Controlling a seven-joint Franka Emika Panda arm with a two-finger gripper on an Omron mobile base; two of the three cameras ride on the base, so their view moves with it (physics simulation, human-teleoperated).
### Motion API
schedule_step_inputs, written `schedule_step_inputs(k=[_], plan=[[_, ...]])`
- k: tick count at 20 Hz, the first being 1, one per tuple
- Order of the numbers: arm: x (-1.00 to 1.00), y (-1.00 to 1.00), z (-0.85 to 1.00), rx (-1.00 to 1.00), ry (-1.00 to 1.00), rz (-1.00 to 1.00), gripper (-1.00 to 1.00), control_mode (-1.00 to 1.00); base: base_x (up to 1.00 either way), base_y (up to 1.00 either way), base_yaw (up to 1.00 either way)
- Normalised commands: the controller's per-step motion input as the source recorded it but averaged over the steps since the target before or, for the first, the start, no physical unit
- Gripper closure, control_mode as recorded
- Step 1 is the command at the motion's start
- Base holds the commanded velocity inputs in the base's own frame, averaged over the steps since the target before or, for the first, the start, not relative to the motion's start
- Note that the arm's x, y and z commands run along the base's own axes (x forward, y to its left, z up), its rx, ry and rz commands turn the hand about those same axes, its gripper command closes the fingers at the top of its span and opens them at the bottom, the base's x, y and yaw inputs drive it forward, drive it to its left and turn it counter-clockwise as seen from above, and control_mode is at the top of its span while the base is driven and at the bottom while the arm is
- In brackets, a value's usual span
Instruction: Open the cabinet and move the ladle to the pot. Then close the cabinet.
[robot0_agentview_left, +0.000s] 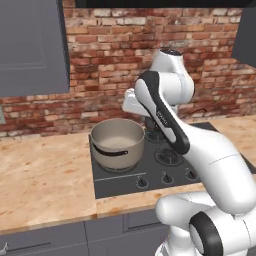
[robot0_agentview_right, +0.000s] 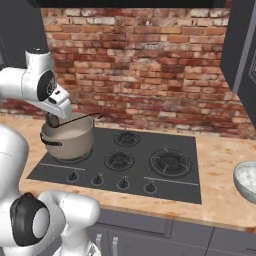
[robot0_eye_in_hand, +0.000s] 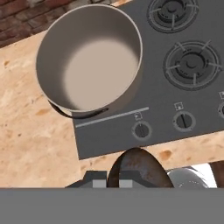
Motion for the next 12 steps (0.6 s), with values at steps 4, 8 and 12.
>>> schedule_step_inputs(k=[4, 8, 12], plan=[[0.5, 0.1, -0.34, 0.0, 0.0, 0.0, 1.0, -1.0, 0.0, 0.0, 0.0], [0.37, 0.14, -0.31, 0.0, 0.0, 0.0, 1.0, -1.0, 0.0, 0.0, 0.0], [0.27, 0.21, -0.22, 0.0, 0.0, 0.0, 1.0, -1.0, 0.0, 0.0, 0.0]])
